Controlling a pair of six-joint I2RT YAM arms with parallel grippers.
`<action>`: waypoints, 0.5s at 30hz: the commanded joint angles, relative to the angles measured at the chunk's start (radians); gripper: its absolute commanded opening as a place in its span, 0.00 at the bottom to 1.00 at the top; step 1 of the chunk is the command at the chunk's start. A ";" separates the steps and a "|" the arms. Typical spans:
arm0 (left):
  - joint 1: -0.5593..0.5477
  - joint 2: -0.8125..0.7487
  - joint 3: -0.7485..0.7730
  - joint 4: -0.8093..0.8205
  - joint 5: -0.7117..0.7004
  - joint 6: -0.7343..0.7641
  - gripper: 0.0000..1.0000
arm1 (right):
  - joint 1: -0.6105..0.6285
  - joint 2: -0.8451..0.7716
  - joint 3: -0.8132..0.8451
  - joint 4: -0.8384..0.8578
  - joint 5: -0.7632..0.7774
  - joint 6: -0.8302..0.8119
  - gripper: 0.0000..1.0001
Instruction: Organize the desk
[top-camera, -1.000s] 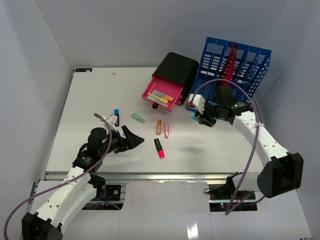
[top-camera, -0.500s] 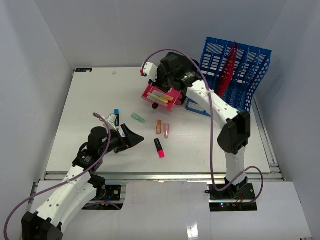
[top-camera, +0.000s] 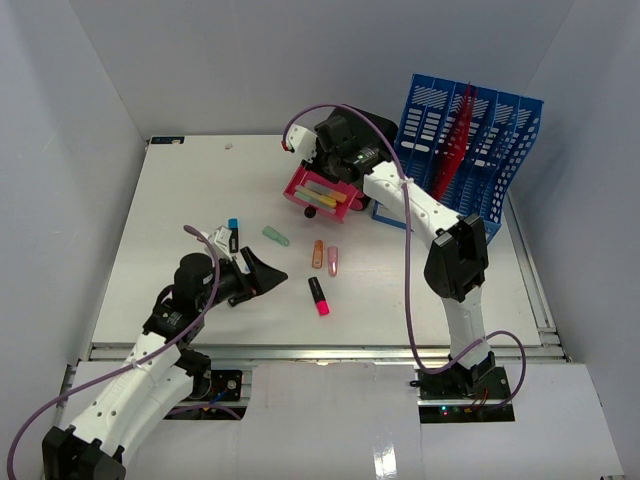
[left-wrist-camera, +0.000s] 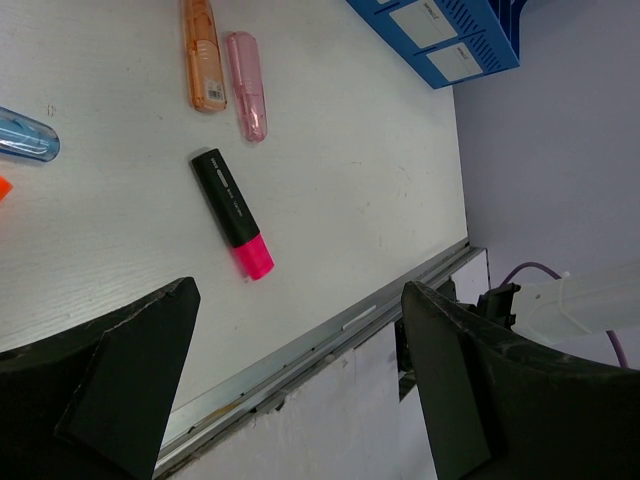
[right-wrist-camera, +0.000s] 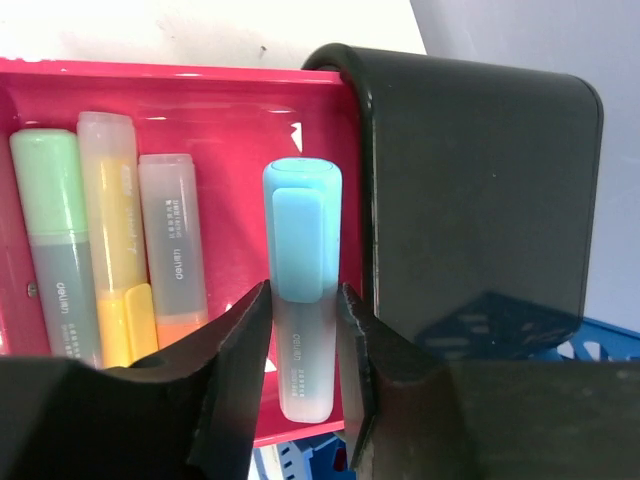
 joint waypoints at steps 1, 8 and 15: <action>0.003 -0.027 0.049 -0.011 -0.005 0.009 0.93 | 0.000 -0.006 -0.006 0.045 0.025 0.004 0.46; 0.004 -0.057 0.055 -0.039 -0.013 0.012 0.93 | -0.001 -0.058 -0.031 0.029 -0.005 0.035 0.50; 0.004 -0.098 0.080 -0.103 -0.054 0.033 0.93 | 0.003 -0.204 -0.060 -0.127 -0.532 -0.017 0.50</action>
